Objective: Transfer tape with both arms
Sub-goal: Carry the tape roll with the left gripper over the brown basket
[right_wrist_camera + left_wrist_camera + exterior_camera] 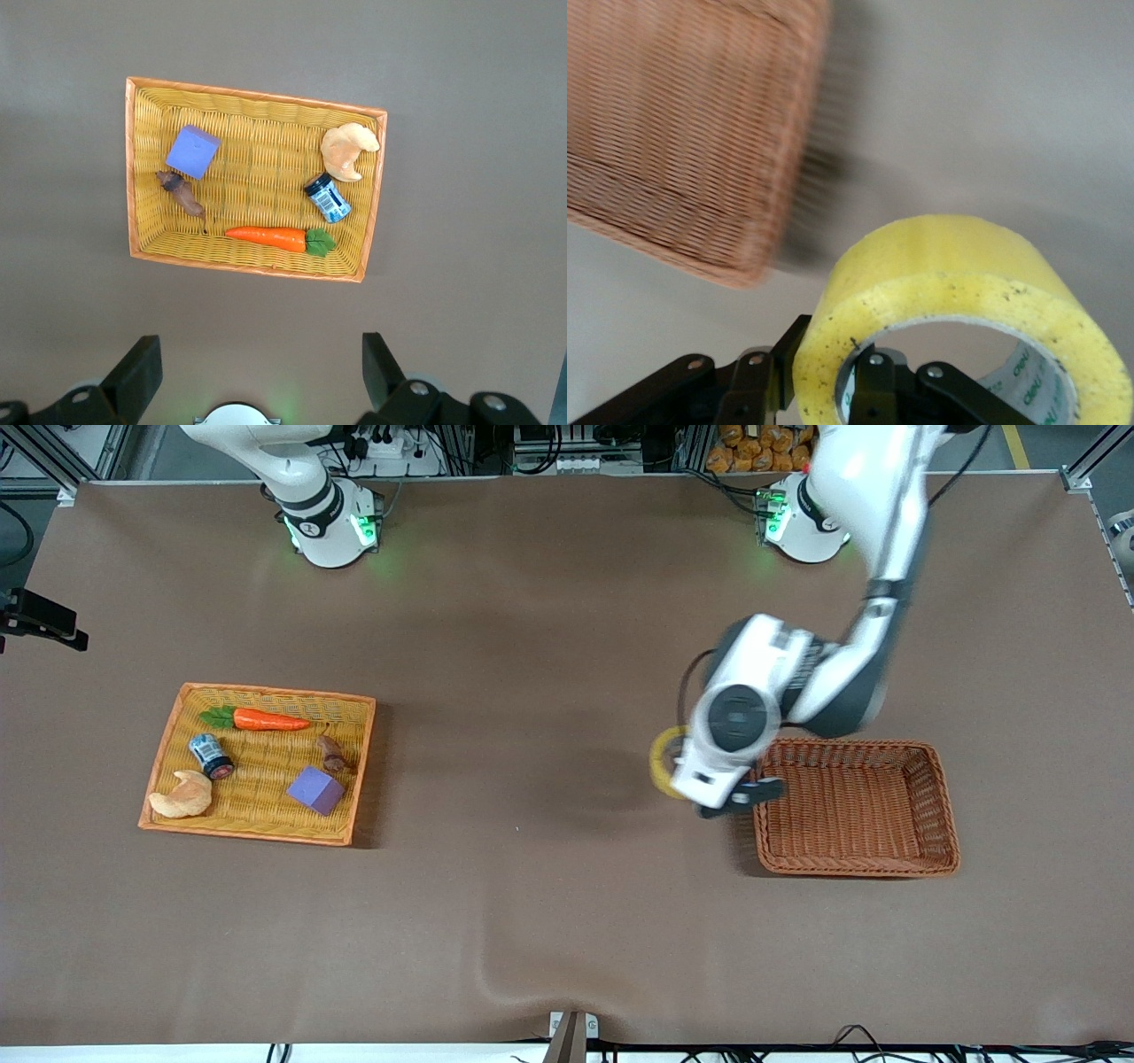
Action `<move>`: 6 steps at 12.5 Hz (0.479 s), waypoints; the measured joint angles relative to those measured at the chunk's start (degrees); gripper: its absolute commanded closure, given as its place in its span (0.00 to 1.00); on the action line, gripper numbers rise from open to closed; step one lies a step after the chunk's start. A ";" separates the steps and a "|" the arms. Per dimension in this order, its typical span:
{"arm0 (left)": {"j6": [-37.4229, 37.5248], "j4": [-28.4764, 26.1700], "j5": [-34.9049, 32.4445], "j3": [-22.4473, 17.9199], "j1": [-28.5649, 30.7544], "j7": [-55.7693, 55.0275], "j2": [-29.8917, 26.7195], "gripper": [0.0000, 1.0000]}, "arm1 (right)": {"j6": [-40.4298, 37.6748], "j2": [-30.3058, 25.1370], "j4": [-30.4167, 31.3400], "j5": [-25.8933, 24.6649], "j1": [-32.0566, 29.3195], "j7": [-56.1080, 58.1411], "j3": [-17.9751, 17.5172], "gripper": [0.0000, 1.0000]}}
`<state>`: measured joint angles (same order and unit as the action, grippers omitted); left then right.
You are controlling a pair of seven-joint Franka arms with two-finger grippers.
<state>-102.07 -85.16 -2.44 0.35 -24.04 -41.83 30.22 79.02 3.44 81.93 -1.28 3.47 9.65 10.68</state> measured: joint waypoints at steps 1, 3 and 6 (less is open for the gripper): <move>0.23 -0.17 -0.03 -0.01 3.37 2.75 -1.02 1.00 | 0.07 0.01 0.00 0.00 0.00 0.01 -0.02 0.00; 0.26 -0.56 -0.42 -0.04 9.13 8.16 -1.59 1.00 | 0.20 0.05 -0.01 0.01 0.00 0.05 -0.20 0.00; 0.55 -1.91 -4.36 -0.01 14.68 11.51 -1.22 1.00 | 0.22 0.06 -0.02 0.01 0.00 0.06 -0.30 0.00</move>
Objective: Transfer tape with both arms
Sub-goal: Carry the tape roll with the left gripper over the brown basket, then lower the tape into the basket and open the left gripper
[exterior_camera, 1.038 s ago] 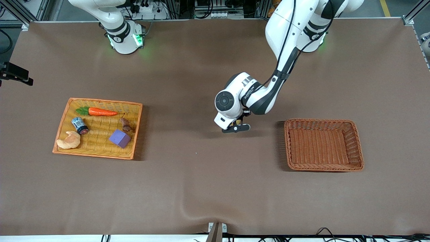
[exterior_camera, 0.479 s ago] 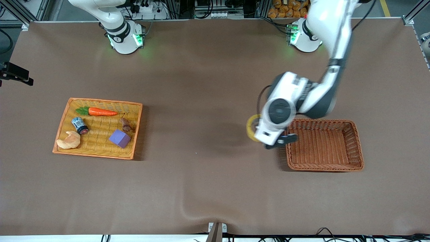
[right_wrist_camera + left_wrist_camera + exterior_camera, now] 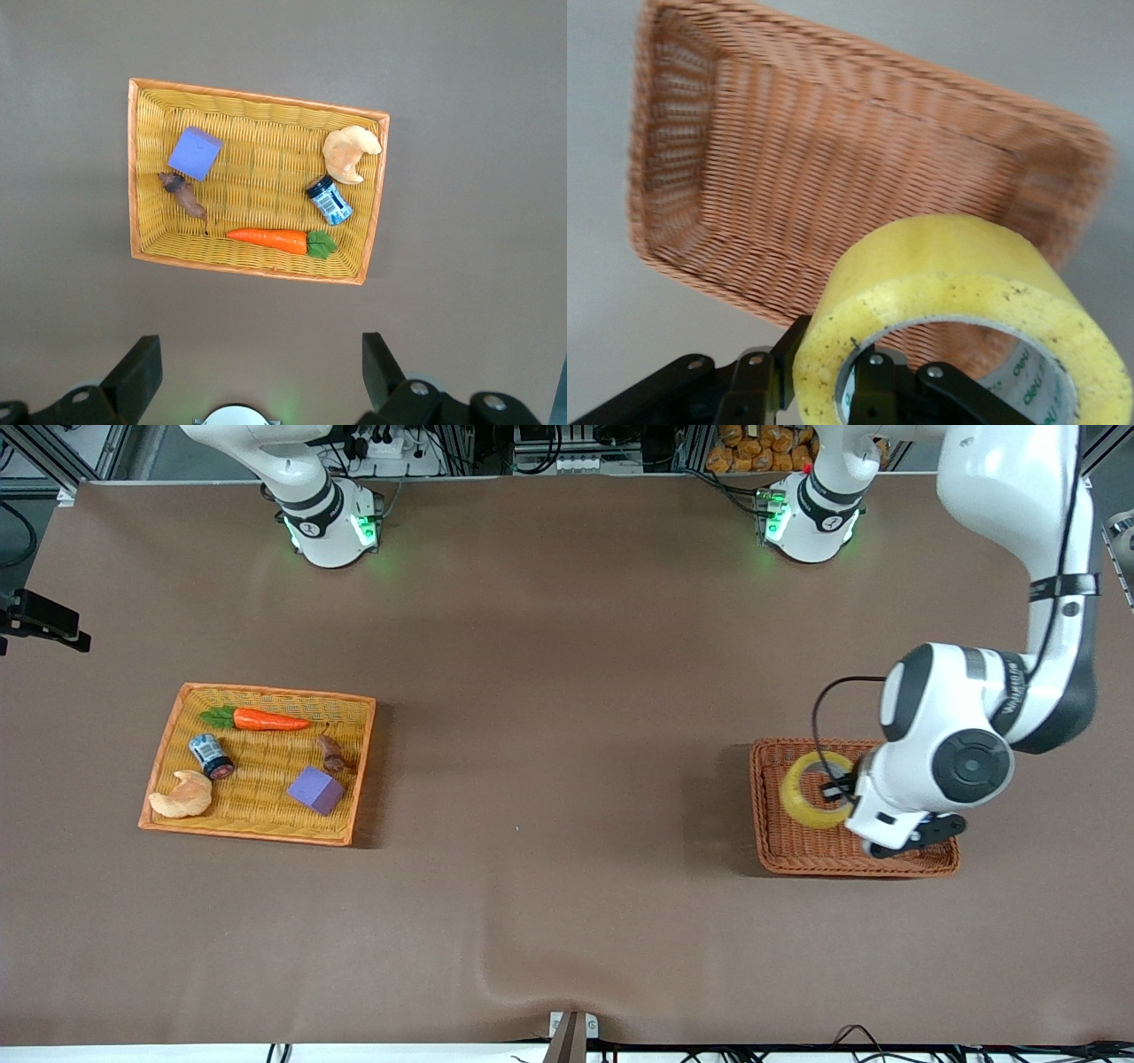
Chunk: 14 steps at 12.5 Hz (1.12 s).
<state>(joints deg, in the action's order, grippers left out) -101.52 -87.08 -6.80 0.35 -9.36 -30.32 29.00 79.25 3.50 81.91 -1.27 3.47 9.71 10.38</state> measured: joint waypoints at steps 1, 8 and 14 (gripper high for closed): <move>0.02 -0.31 -0.98 0.03 1.59 0.01 0.23 1.00 | 0.00 0.00 0.00 0.00 0.00 0.00 0.00 0.00; -2.26 -1.53 -1.54 0.60 4.62 3.14 5.13 1.00 | 0.00 0.00 -0.01 0.00 0.00 0.00 0.01 0.00; -3.31 -1.29 -5.58 0.95 3.98 3.14 7.54 0.00 | 0.00 0.00 -0.01 0.00 0.00 0.01 -0.03 0.00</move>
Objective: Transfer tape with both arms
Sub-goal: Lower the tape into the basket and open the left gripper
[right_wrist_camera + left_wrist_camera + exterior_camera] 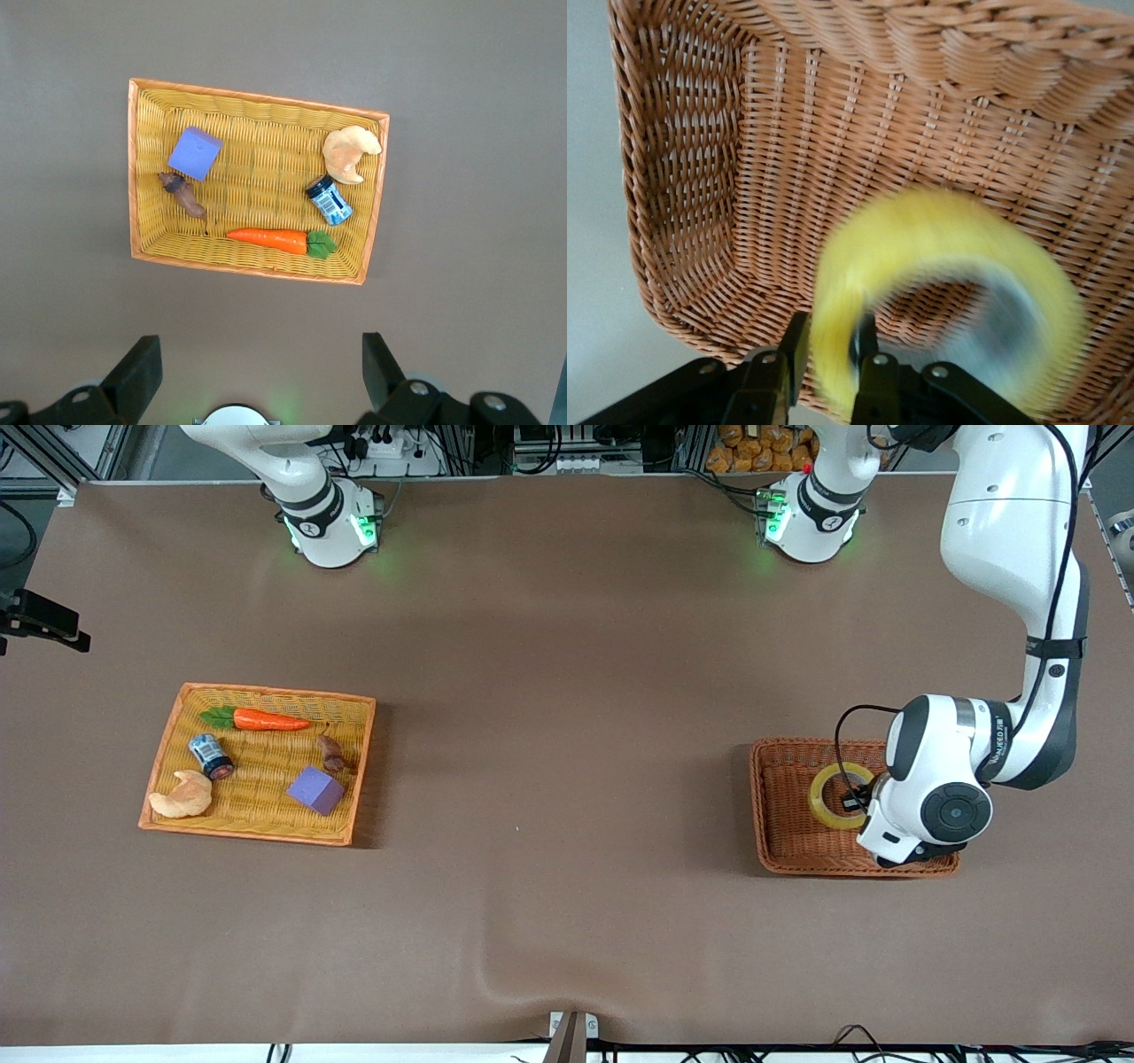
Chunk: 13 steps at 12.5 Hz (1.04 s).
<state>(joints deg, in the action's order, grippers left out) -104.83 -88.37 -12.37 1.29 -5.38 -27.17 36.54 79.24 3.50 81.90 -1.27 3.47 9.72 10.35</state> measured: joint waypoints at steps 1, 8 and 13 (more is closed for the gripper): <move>0.00 0.16 0.00 -0.01 0.03 0.00 -0.02 0.00 | 0.00 0.00 0.00 0.00 0.00 0.00 0.01 0.00; -0.06 2.97 0.09 0.68 0.09 0.00 -2.36 0.00 | 0.00 0.01 0.00 0.00 0.00 0.00 0.02 0.00; -1.13 4.00 6.26 2.57 0.47 1.25 -12.58 0.00 | 0.02 0.10 -0.02 -0.01 0.01 0.05 -0.12 0.00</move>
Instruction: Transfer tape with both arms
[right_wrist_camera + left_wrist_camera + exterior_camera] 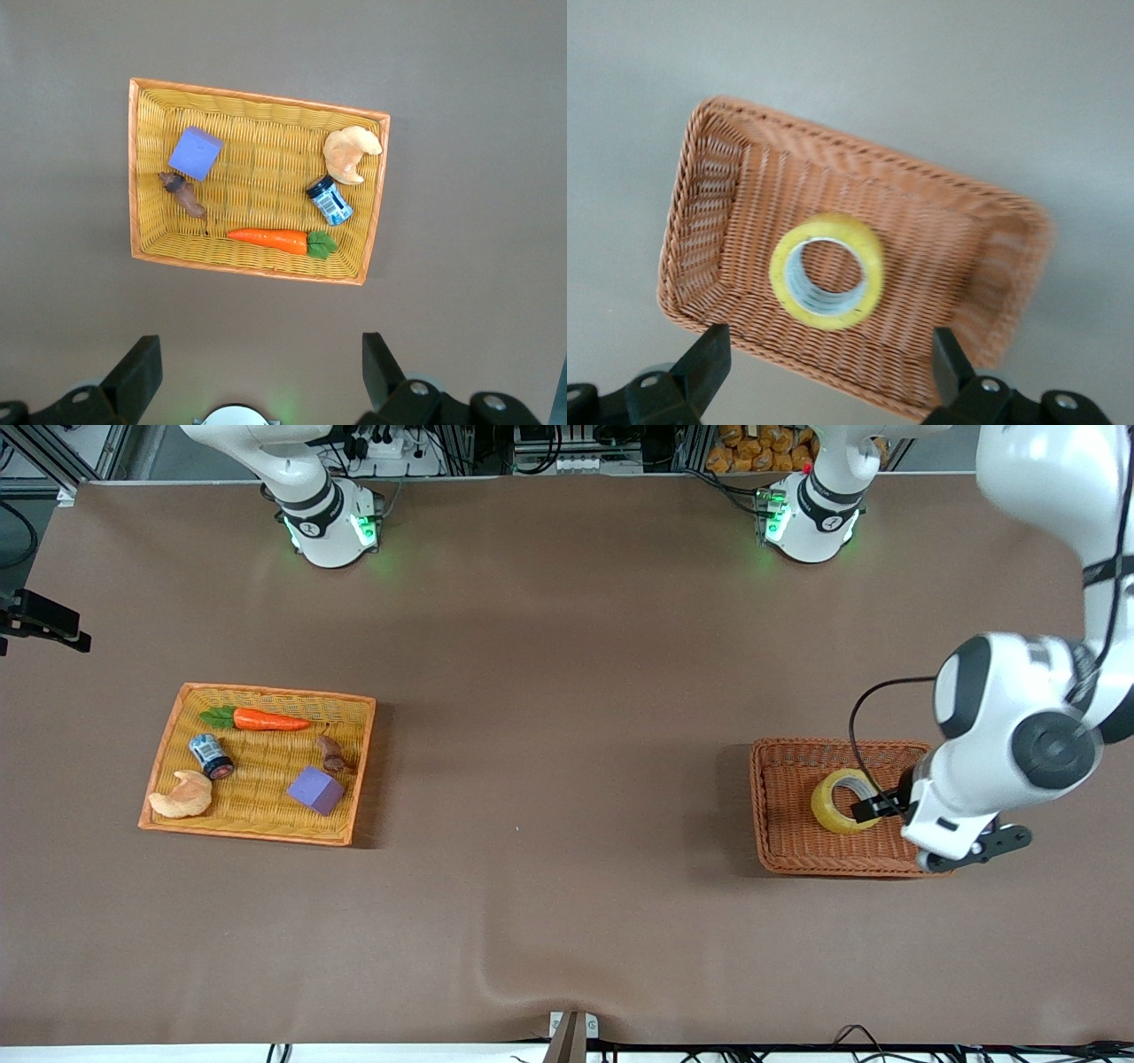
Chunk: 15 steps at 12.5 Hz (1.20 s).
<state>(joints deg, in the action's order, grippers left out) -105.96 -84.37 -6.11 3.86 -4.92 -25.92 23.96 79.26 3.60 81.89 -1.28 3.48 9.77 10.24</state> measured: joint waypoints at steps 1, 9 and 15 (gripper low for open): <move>0.03 0.00 0.93 0.15 0.01 3.34 -2.40 0.00 | 0.20 0.08 0.00 0.03 0.00 0.00 -0.04 0.00; 11.28 -0.55 4.00 0.36 0.31 24.13 -16.60 0.00 | 2.07 0.48 0.00 1.07 0.11 -4.82 -0.21 0.00; 14.22 -1.96 8.12 0.29 0.40 24.66 -21.32 0.00 | 2.07 0.50 0.00 1.07 0.11 -5.16 -0.21 0.00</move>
<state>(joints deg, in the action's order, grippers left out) -91.74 -86.33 2.01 4.16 -4.52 -1.27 2.64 81.33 4.09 81.88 -0.21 3.59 4.61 10.03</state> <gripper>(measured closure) 0.000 0.000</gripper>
